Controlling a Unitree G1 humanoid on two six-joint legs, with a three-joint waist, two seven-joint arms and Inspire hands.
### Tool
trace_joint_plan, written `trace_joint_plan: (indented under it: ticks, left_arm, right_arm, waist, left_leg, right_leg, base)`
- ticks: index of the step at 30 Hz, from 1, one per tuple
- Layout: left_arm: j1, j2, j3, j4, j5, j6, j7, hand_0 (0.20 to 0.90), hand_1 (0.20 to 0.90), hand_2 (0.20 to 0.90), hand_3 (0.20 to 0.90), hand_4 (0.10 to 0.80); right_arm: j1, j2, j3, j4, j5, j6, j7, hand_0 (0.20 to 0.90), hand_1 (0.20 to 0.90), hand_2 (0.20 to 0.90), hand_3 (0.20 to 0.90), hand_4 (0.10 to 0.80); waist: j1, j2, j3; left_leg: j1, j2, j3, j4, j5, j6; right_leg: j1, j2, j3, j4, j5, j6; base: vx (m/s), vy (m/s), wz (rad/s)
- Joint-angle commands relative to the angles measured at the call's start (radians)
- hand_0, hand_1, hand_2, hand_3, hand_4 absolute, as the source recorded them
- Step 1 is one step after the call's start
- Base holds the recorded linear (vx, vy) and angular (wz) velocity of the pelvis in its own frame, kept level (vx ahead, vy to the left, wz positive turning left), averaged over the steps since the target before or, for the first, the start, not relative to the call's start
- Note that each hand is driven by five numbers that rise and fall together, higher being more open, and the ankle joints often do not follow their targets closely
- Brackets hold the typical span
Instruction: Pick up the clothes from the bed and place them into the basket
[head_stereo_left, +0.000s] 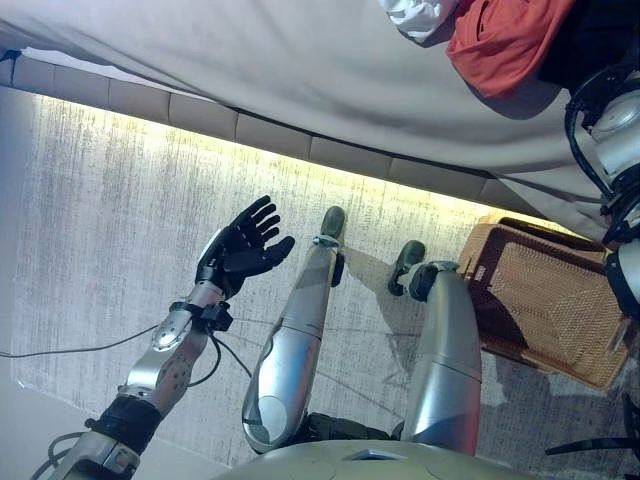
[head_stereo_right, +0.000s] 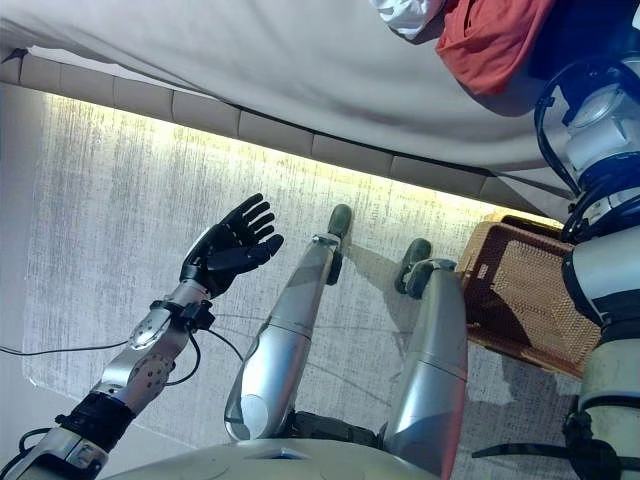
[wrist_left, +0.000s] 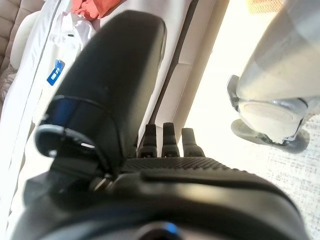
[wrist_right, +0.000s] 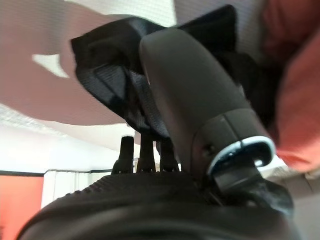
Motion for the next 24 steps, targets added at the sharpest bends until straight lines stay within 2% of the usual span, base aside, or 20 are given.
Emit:
trace_joint_plan:
  ticks: [1,7,13,16,17,20,24]
  left_arm:
    - [0.063,0.029,0.047,-0.098,-0.043,-0.084,-0.054,0.9,0.9,0.9,0.9,0.8]
    - [0.078,0.028,0.043,-0.097,-0.047,-0.089,-0.059,0.9,0.9,0.9,0.9,0.8]
    - [0.081,0.016,0.049,-0.092,-0.033,-0.071,-0.065,0.9,0.9,0.9,0.9,0.8]
    - [0.086,0.006,0.049,-0.086,-0.018,-0.056,-0.06,0.9,0.9,0.9,0.9,0.8]
    - [0.085,0.005,0.046,-0.086,-0.016,-0.054,-0.056,0.9,0.9,0.9,0.9,0.8]
    - [0.083,0.002,0.038,-0.081,-0.009,-0.047,-0.052,0.9,0.9,0.9,0.9,0.8]
    - [0.068,-0.009,0.003,-0.041,0.015,-0.044,-0.047,0.9,0.9,0.9,0.9,0.8]
  right_arm:
    - [-0.039,-0.11,0.002,-0.085,-0.004,-0.076,-0.053,0.3,0.3,0.3,0.2,0.1]
    - [-0.009,-0.117,-0.04,-0.077,0.008,-0.095,-0.055,0.3,0.3,0.3,0.2,0.1]
    - [0.023,-0.145,-0.071,-0.064,-0.016,-0.109,-0.041,0.3,0.3,0.3,0.2,0.1]
    - [0.042,-0.163,-0.083,-0.06,-0.027,-0.113,-0.027,0.3,0.3,0.3,0.2,0.1]
    - [0.046,-0.169,-0.089,-0.061,-0.03,-0.114,-0.025,0.3,0.3,0.3,0.2,0.1]
    - [0.056,-0.177,-0.099,-0.056,-0.034,-0.12,-0.016,0.3,0.3,0.3,0.2,0.1]
    - [0.064,-0.205,-0.104,-0.043,-0.037,-0.153,0.007,0.3,0.3,0.3,0.2,0.1]
  waist:
    - [0.008,0.05,-0.048]
    - [0.006,0.031,-0.048]
    - [0.006,-0.002,-0.048]
    - [0.01,-0.022,-0.079]
    - [0.009,-0.028,-0.091]
    - [0.008,-0.041,-0.113]
    - [-0.008,-0.076,-0.169]
  left_leg:
    - [0.087,-0.011,0.091,0.133,-0.149,0.045]
    - [0.184,-0.005,0.088,0.113,-0.14,0.041]
    - [0.352,-0.001,0.082,0.028,-0.115,0.035]
    - [0.426,0.004,0.077,-0.03,-0.102,0.035]
    - [0.434,0.007,0.076,-0.059,-0.072,0.035]
    - [0.482,0.014,0.076,-0.105,-0.064,0.034]
    - [0.606,0.037,0.085,-0.238,-0.042,0.029]
  right_leg:
    - [0.114,0.048,-0.07,0.029,-0.056,0.003]
    - [0.22,0.05,-0.073,-0.014,-0.058,0.001]
    - [0.396,0.043,-0.075,-0.094,-0.055,-0.001]
    - [0.471,0.039,-0.083,-0.142,-0.05,-0.002]
    - [0.48,0.035,-0.092,-0.168,-0.026,-0.01]
    - [0.529,0.035,-0.096,-0.211,-0.017,-0.008]
    - [0.657,0.047,-0.096,-0.363,0.021,0.003]
  base:
    - [0.046,0.036,-0.34]
    - [0.038,0.041,0.15]
    - [0.075,0.061,0.01]
    - [0.085,0.067,-0.04]
    - [0.046,0.082,-0.13]
    - [0.045,0.052,-0.08]
    - [0.077,0.073,-0.11]
